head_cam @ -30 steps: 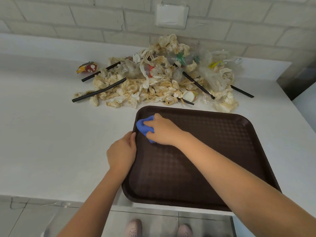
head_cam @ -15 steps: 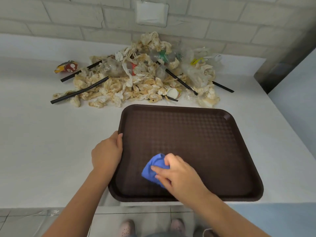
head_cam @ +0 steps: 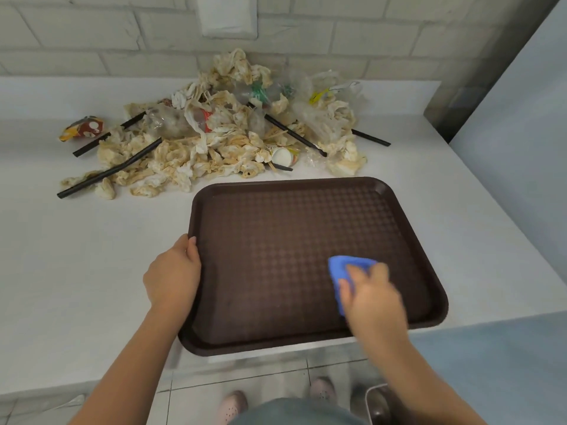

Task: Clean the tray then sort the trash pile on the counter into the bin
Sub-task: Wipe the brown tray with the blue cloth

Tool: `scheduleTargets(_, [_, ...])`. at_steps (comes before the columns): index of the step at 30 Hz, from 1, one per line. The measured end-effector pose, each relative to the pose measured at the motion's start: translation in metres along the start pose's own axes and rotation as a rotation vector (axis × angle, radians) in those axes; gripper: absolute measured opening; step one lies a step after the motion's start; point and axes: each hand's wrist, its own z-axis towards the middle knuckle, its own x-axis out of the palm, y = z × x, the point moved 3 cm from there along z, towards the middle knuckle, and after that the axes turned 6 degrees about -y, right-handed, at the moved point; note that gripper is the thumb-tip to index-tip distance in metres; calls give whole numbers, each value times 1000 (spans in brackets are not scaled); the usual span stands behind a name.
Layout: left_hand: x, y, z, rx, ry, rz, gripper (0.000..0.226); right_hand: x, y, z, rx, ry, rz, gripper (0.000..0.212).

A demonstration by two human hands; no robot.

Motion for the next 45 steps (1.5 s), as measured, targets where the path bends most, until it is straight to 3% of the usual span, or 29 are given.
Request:
scheduleTargets(4, [-1, 1, 0, 5, -1, 9, 39, 14, 95, -29, -387, 102, 69, 28])
scheduleTargets(7, [-4, 0, 2, -9, -6, 27, 40, 12, 115, -26, -493, 187, 175, 27])
scheduleTargets(10, [-8, -1, 4, -13, -11, 22, 41, 7, 92, -7, -398, 302, 477, 33])
scheduleTargets(14, [-11, 0, 0, -51, 43, 6, 50, -17, 23, 36, -142, 98, 602, 35])
scheduleTargets(19, [-12, -3, -5, -89, 134, 34, 39, -37, -89, 99, 84, -82, 466, 37])
scheduleTargets(23, [-9, -6, -5, -140, 94, 27, 30, -48, -143, 123, 76, -89, 386, 37])
scheduleTargets(28, [-6, -10, -8, -138, 11, 119, 31, -43, -111, 154, -203, -7, 371, 33])
scheduleTargets(31, [0, -6, -3, -96, 69, 147, 36, -25, -72, 177, -348, -5, 373, 35])
scheduleTargets(34, [0, -1, -3, -79, 97, 131, 36, 4, -51, 192, -450, 39, 140, 37])
scheduleTargets(38, [-3, -2, -11, -128, 22, 108, 32, 21, -64, 189, -379, 93, -259, 36])
scheduleTargets(42, [-3, -3, -13, -152, 22, 110, 36, 4, -71, 152, -346, -27, -370, 27])
scheduleTargets(45, [-4, -3, -13, -148, 20, 96, 36, -9, -79, 111, -298, 6, -301, 37])
